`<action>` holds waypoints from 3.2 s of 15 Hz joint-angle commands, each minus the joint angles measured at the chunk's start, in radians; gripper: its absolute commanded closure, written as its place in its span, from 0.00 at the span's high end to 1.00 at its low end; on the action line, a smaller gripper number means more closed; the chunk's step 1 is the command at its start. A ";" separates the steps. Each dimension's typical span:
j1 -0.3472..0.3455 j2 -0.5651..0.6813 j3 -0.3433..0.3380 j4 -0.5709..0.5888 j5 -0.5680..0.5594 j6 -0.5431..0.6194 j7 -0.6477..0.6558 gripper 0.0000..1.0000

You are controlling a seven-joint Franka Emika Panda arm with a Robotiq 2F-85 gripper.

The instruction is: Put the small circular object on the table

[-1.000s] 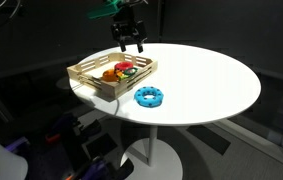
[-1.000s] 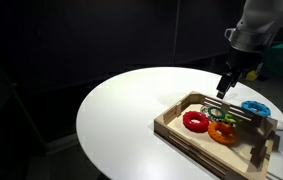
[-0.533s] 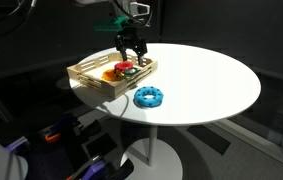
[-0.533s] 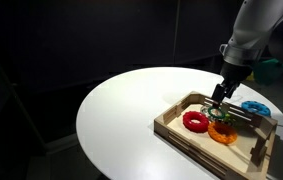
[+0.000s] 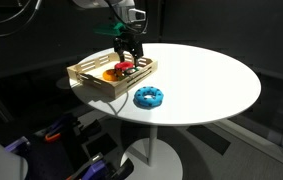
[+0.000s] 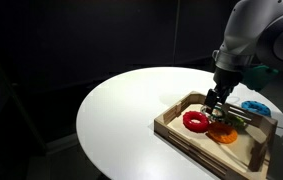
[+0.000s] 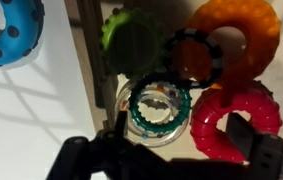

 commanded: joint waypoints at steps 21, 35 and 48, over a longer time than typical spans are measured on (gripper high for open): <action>0.044 0.087 -0.068 0.048 -0.055 -0.002 0.022 0.58; 0.027 -0.026 -0.077 0.059 0.002 -0.044 -0.004 0.45; -0.102 -0.173 -0.156 -0.043 -0.105 -0.184 0.043 0.45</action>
